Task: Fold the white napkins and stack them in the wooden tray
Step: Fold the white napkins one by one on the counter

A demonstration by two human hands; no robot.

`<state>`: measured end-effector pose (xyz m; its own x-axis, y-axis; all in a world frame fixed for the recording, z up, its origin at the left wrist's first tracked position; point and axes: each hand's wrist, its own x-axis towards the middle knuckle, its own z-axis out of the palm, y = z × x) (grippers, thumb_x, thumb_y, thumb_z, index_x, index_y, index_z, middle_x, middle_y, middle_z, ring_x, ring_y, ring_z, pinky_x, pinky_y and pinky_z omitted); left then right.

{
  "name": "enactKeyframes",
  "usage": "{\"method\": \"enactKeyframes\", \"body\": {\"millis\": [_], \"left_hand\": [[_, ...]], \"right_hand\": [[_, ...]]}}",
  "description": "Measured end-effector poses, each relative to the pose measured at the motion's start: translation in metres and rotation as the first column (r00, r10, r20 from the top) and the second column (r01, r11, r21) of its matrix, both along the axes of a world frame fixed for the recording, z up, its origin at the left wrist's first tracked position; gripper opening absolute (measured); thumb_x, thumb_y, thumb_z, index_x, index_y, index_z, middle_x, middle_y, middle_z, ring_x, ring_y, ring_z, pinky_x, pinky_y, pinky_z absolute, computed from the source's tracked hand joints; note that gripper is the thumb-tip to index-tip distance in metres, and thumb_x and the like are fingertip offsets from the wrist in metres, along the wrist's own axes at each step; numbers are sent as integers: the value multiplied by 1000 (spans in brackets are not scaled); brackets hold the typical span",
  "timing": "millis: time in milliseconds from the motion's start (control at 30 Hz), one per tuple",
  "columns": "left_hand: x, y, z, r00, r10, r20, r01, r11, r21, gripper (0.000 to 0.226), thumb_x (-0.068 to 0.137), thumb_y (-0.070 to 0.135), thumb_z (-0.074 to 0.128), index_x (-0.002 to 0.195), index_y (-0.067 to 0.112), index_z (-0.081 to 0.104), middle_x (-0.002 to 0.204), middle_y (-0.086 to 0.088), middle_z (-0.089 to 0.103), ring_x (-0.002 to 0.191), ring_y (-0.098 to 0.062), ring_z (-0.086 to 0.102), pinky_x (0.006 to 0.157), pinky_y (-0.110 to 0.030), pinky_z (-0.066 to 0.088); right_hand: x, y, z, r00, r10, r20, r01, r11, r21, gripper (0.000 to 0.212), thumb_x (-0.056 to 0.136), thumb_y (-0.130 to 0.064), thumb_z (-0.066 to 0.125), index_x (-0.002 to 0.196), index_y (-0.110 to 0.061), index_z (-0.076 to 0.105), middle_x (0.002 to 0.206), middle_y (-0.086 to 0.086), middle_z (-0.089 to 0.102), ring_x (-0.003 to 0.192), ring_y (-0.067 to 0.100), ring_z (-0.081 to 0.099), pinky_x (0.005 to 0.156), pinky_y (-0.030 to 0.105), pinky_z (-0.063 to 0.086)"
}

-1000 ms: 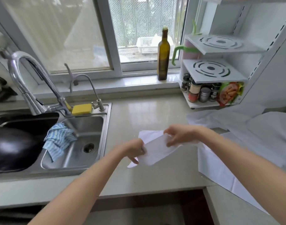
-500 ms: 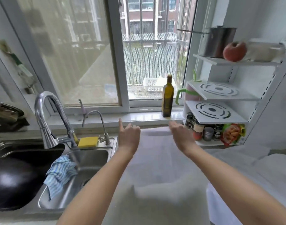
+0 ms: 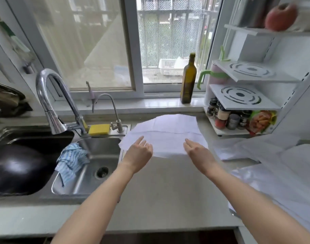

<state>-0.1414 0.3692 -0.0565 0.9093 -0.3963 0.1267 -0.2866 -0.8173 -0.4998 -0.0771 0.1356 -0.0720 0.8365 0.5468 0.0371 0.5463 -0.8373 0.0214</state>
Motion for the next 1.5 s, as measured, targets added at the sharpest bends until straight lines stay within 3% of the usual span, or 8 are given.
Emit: {"method": "enactKeyframes", "body": {"millis": [267, 367, 500, 600, 767, 867, 1167, 1500], "left_hand": [[-42, -17, -100, 580, 163, -798, -468, 869, -162, 66, 97, 20, 45, 151, 3, 12, 160, -15, -3, 147, -32, -6, 120, -43, 5], [-54, -15, -106, 423, 83, -902, -520, 838, -167, 61, 92, 30, 52, 146, 7, 33, 161, -5, -1, 147, -32, -12, 118, -46, 5], [-55, -10, -98, 302, -2, -953, -632, 749, -202, 90, 85, 35, 63, 154, 18, 8, 154, -3, 30, 147, -27, 9, 114, -42, 23], [-52, -8, -88, 252, -21, -967, -566, 808, -165, 81, 83, 40, 66, 149, 12, 27, 149, -1, 38, 133, -22, 40, 108, -37, 36], [-45, 2, -80, 157, -42, -987, -568, 813, -125, 38, 79, 45, 69, 104, 17, 64, 131, 3, 57, 114, -20, 55, 89, -28, 42], [-34, 17, -75, 159, -88, -983, -610, 775, -168, 21, 80, 43, 69, 83, 23, 63, 93, 9, 61, 93, -14, 57, 77, -24, 42], [31, 24, -82, 574, 51, -817, -610, 692, -386, 28, 98, 16, 39, 99, 9, 66, 107, -10, 63, 97, -27, 57, 76, -29, 41], [78, 7, -130, 618, 244, -747, -651, 692, -313, 28, 98, 16, 33, 97, 5, 60, 107, -16, 64, 99, -32, 59, 79, -33, 45]], "right_hand": [[-51, -15, -82, 757, -20, -653, -108, 982, -155, 50, 104, -24, 31, 152, -17, 22, 160, 0, 15, 146, 22, 18, 118, 37, 16], [-56, -16, -86, 698, -113, -707, -33, 981, -190, 47, 103, -17, 32, 150, -12, 27, 158, 5, 21, 144, 23, 23, 117, 35, 20], [-54, -12, -75, 667, -185, -722, -43, 958, -284, 52, 98, -3, 33, 149, -6, 24, 155, 9, 26, 140, 27, 31, 113, 33, 26], [-52, -9, -70, 635, -212, -743, -71, 942, -329, 31, 92, 3, 34, 111, -2, 58, 120, 15, 54, 110, 25, 52, 87, 27, 42], [-55, -9, -52, 583, -264, -769, -54, 931, -360, 25, 89, 2, 40, 67, -9, 45, 89, 8, 50, 82, 20, 45, 55, 20, 34], [-45, -19, -46, 569, -261, -780, 106, 964, -245, 22, 84, 0, 44, 67, -13, 51, 81, 3, 53, 81, 20, 48, 63, 25, 38], [-4, -38, -83, 689, -399, -605, 541, 839, 62, 17, 89, 1, 37, 77, -9, 44, 97, 17, 58, 88, 30, 53, 64, 31, 30], [52, -14, -130, 635, -468, -615, 700, 685, 202, 6, 88, -13, 48, 82, -11, 48, 91, 13, 61, 82, 29, 52, 65, 32, 37]]}}
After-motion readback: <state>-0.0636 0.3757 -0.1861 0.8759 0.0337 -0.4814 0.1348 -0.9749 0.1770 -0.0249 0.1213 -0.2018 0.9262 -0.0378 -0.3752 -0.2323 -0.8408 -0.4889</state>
